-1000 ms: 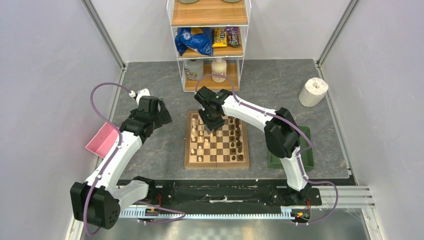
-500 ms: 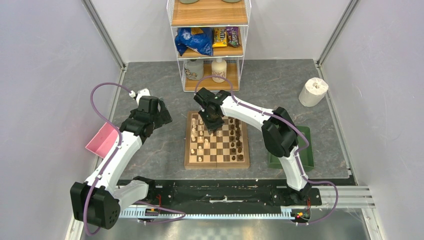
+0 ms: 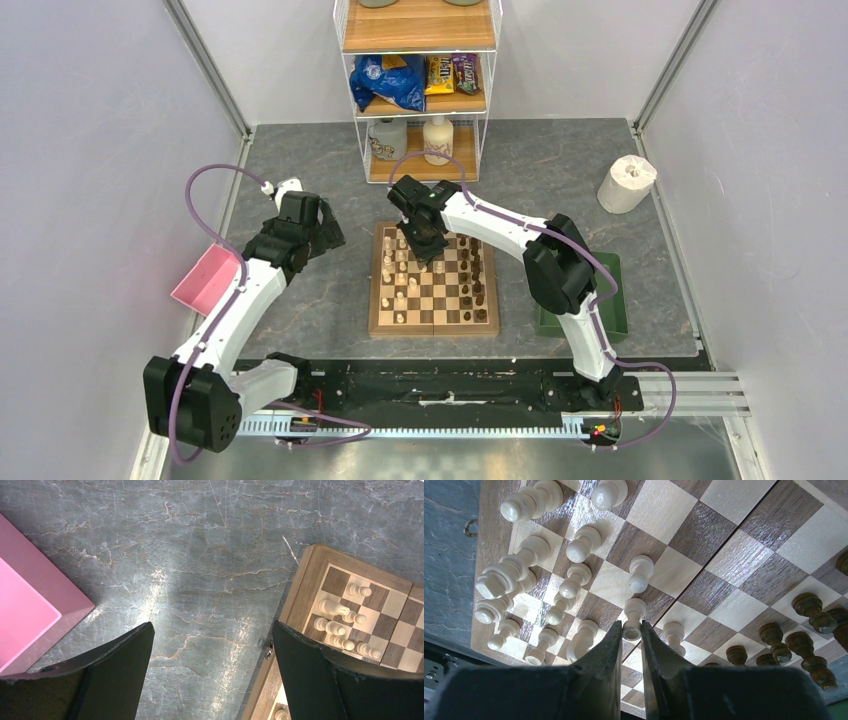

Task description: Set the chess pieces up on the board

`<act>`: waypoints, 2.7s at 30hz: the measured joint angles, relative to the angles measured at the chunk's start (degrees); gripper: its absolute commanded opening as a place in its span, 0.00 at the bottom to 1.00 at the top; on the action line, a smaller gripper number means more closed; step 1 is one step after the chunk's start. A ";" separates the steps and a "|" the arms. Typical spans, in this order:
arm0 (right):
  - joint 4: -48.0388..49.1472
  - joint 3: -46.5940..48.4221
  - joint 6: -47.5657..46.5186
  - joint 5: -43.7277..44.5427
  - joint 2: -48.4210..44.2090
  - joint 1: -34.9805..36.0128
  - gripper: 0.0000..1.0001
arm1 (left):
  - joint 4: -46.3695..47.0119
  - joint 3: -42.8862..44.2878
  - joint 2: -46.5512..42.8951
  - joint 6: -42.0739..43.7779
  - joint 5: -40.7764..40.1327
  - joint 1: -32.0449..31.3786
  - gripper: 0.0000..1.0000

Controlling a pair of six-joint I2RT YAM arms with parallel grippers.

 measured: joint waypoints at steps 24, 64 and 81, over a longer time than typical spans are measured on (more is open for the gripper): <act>-1.60 7.43 -0.59 1.36 -0.31 -0.07 0.15 | 0.00 0.00 -0.04 -0.02 0.00 0.00 0.95; -5.38 41.57 -4.85 -1.70 23.19 -1.68 0.18 | 0.02 0.00 -0.20 -0.02 0.00 0.00 0.95; -5.90 42.32 -5.07 -1.03 23.98 -1.68 0.20 | 0.42 0.00 -0.13 0.00 0.02 0.02 0.95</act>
